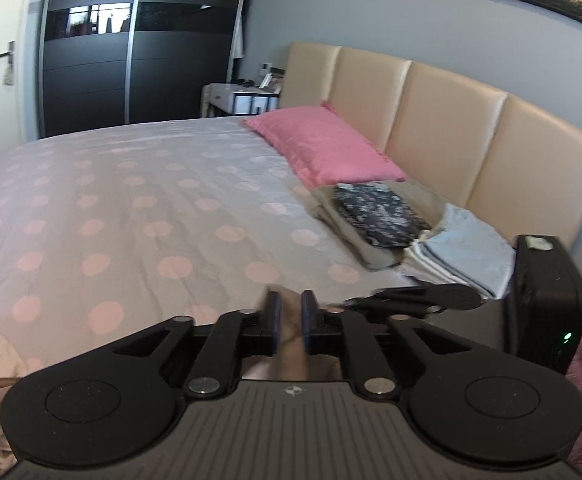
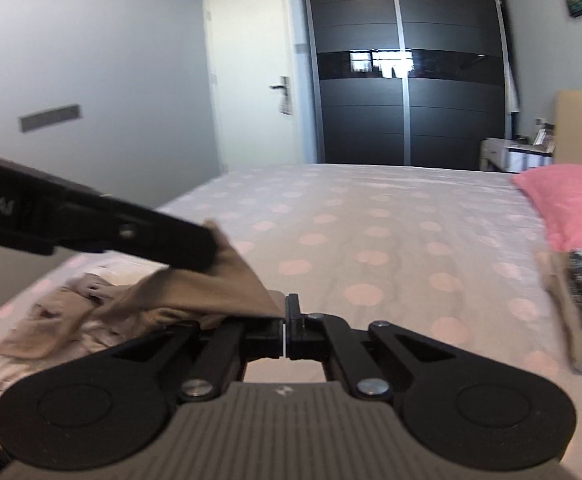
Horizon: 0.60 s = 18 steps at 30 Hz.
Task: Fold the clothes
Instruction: 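Lift the tan top with the left tool while the right tool grasps its other edge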
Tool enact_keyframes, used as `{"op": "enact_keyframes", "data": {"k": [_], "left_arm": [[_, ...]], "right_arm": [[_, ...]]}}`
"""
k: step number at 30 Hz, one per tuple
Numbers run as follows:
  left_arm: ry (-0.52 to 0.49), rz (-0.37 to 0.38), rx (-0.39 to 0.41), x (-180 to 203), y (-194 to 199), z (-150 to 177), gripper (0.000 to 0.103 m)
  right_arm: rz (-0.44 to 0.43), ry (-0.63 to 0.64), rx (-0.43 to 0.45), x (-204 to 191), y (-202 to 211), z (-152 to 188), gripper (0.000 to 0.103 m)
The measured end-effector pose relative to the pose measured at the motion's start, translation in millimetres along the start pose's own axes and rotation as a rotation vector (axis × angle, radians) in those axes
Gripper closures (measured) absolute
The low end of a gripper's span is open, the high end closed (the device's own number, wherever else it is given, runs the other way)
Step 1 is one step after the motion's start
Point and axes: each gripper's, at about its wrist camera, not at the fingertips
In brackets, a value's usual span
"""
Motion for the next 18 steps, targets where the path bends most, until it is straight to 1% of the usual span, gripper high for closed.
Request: {"op": "enact_keyframes", "data": {"k": [3,7,10,13,14,18], "left_arm": [[0.021,-0.072,-0.007,-18.6,3.9,3.9,0.083],[0.097,-0.181,-0.027,-50.2,5.2,8.9,0.082],[0.134,-0.265,-0.041,-70.0,8.2,12.3,0.082],[0.150,-0.315,-0.065,-82.4,9.5,17.2,0.081],[0.155,-0.331,-0.074,-86.5,9.8,18.8,0.080],[0.151,-0.353,-0.130,-94.8,3.3,29.2,0.077]], "right_arm": [[0.124,0.014,-0.022,13.6,-5.2,0.7,0.103],[0.290,0.048,-0.054,42.6,-10.5,-1.2,0.103],[0.436,0.093,-0.071,71.4,-12.2,-3.4,0.103],[0.596,0.139,-0.097,111.2,-12.5,-4.7,0.103],[0.633,0.139,-0.116,124.7,-14.4,-3.3,0.103],[0.756,0.125,-0.206,176.8,-24.4,4.3,0.103]]}}
Point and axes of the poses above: each gripper's, at about its wrist camera, not at the fingertips, and y roughly against the way its jaws point, x to its right, z to its underside, and after that the axes turned 1 degree about -x, right-handed
